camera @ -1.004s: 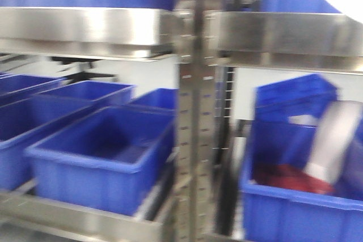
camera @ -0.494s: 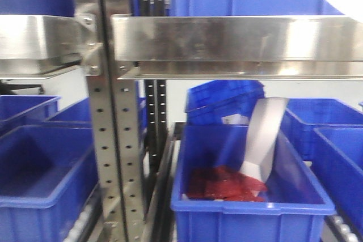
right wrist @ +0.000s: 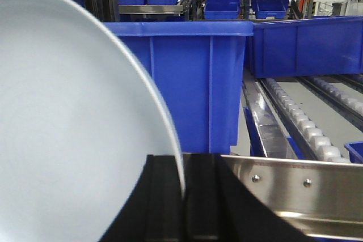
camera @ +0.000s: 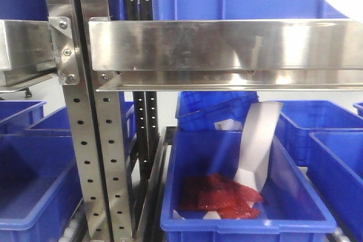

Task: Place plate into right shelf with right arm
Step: 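Lower the held plate into a blue bin on the shelf with the right gripper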

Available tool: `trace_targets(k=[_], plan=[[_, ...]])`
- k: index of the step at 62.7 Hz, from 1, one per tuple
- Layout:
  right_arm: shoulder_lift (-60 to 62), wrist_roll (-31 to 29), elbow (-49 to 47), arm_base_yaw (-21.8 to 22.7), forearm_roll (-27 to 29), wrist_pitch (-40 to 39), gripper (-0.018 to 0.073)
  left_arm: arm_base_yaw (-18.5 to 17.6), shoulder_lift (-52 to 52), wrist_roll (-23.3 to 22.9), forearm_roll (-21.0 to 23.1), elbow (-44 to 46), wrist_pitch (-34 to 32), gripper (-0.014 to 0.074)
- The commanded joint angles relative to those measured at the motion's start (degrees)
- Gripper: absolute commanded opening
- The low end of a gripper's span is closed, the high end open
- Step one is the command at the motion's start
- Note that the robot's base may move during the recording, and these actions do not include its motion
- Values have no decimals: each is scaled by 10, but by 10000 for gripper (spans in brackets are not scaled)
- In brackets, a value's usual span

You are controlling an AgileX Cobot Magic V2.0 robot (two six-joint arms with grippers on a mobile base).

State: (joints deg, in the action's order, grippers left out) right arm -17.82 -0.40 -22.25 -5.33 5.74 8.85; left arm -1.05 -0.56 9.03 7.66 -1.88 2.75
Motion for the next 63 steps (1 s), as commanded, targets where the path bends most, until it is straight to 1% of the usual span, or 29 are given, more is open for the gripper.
trace_targets(k=[1,63], plan=[[-3,-2,-17,3,3,-54,54,-1,-6,-4,5,-6,-52,-128],[-3,-2,-17,3,3,-54,54,-1,-6,-4,5,-6,-52,-128]])
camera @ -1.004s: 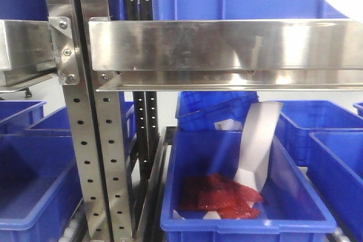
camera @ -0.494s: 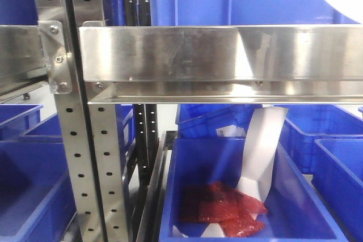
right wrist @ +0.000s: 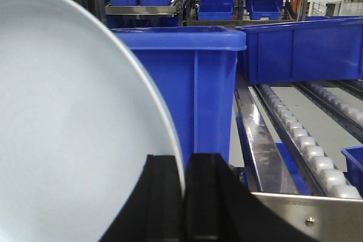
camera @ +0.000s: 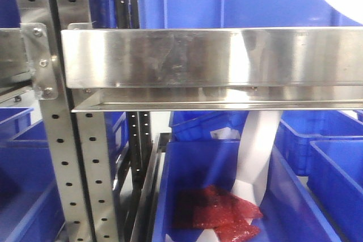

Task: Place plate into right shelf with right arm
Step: 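Lower the held plate into a blue bin on the shelf with the right gripper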

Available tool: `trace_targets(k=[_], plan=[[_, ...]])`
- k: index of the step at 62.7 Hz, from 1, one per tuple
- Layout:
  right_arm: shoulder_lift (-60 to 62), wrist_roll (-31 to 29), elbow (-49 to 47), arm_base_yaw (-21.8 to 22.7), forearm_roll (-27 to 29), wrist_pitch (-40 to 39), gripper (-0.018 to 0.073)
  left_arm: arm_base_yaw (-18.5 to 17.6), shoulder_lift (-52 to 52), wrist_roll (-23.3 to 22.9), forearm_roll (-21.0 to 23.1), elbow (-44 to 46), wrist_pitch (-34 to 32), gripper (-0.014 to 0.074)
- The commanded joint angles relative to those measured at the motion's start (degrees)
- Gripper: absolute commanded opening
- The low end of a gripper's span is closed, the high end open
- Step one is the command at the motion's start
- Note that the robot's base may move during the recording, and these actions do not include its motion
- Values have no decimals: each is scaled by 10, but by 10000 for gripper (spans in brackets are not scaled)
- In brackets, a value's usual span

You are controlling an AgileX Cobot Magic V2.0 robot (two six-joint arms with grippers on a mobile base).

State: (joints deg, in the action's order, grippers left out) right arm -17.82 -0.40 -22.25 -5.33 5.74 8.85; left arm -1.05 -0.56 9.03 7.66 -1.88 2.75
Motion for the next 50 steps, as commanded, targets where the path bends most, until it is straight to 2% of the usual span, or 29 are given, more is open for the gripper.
trace_targets(k=[1,38,43,50], plan=[[-3,-2,-17,3,3,-54,54,-1,-6,-4,5,-6,-52,-128],[-3,-2,-17,3,5,-54,54,-1,-6,-4,5,-6,-52,-128],[-3,-2,-17,2,6,-74,54,-1,-6,-4,5,-6,-52,-128],[-7,-1,-40,2,14,-74,54,-1,-6,-4,5,-6,-52,-128]])
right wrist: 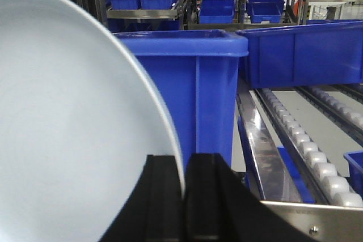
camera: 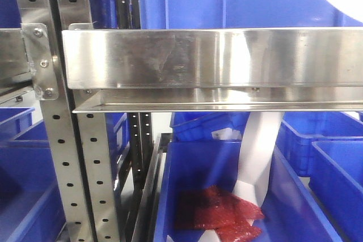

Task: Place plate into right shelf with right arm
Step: 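Lower the held plate into a blue bin on the shelf with the right gripper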

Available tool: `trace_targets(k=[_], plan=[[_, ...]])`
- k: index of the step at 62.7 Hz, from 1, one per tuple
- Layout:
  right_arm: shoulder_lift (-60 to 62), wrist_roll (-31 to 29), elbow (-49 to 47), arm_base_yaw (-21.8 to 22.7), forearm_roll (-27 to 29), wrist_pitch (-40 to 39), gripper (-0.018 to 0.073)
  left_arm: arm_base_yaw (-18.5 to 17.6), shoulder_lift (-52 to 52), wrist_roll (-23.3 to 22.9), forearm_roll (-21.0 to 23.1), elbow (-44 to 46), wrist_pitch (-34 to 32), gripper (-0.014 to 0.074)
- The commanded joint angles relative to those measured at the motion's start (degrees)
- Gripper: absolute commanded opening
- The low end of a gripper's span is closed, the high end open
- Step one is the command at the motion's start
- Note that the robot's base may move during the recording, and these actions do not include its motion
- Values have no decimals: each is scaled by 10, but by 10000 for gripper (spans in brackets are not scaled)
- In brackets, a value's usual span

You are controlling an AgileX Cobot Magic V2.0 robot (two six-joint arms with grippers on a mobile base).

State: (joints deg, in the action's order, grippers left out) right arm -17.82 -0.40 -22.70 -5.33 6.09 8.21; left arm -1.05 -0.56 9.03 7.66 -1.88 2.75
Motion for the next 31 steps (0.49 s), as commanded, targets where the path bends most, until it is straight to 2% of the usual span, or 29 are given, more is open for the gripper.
trace_targets(k=[1,16,31], plan=[[-9,-1,-44,2,14,-64,54,-1,-6,-4,5,-6,-52,-128],[-101,-1,-194,2,42,-22,54,-1,-6,-4,5,-6,-52,-128],[-277,-1,-381,1,57,-12,54,-1,-6,-4,5,-6,-52,-128]])
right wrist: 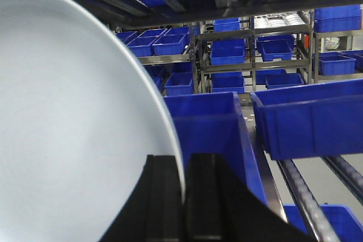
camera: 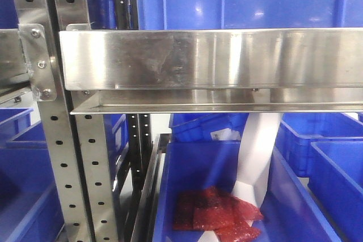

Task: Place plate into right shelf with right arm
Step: 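Lower the held plate into a blue bin on the shelf with the right gripper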

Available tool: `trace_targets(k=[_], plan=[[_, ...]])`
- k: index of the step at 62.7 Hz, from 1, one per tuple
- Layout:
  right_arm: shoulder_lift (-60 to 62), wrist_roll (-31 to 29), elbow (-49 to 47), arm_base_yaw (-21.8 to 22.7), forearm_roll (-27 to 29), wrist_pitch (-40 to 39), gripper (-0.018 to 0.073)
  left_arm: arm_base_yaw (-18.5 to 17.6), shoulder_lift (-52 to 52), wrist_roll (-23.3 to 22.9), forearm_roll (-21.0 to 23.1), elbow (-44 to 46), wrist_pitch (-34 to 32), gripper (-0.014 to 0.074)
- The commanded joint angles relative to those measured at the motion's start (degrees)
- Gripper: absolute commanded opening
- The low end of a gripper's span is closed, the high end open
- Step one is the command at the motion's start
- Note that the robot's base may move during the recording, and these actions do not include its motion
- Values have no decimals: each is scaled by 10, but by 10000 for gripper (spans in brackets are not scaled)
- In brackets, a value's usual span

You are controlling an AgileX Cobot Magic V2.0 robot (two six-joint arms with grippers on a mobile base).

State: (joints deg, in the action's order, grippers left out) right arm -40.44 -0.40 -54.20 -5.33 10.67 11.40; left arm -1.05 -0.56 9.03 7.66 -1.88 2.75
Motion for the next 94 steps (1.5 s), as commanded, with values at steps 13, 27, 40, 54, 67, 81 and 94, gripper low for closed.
trace_targets(k=[13,27,40,54,67,81,94], plan=[[-209,-1,-208,-3,47,-28,54,-1,-6,-4,5,-6,-52,-128],[-336,-2,-292,-37,49,-39,58,-1,-6,-4,5,-6,-52,-128],[-390,-2,-318,-39,59,-8,236,-1,-6,-4,5,-6,-52,-128],[-393,-2,-318,-39,70,16,411,-1,-6,-4,5,-6,-52,-128],[-393,-2,-318,-36,89,-17,411,-1,-6,-4,5,-6,-52,-128],[-388,-2,-318,-3,89,-4,168,-1,-6,-4,5,-6,-52,-128],[-360,-2,-289,27,71,24,55,-1,-6,-4,5,-6,-52,-128]])
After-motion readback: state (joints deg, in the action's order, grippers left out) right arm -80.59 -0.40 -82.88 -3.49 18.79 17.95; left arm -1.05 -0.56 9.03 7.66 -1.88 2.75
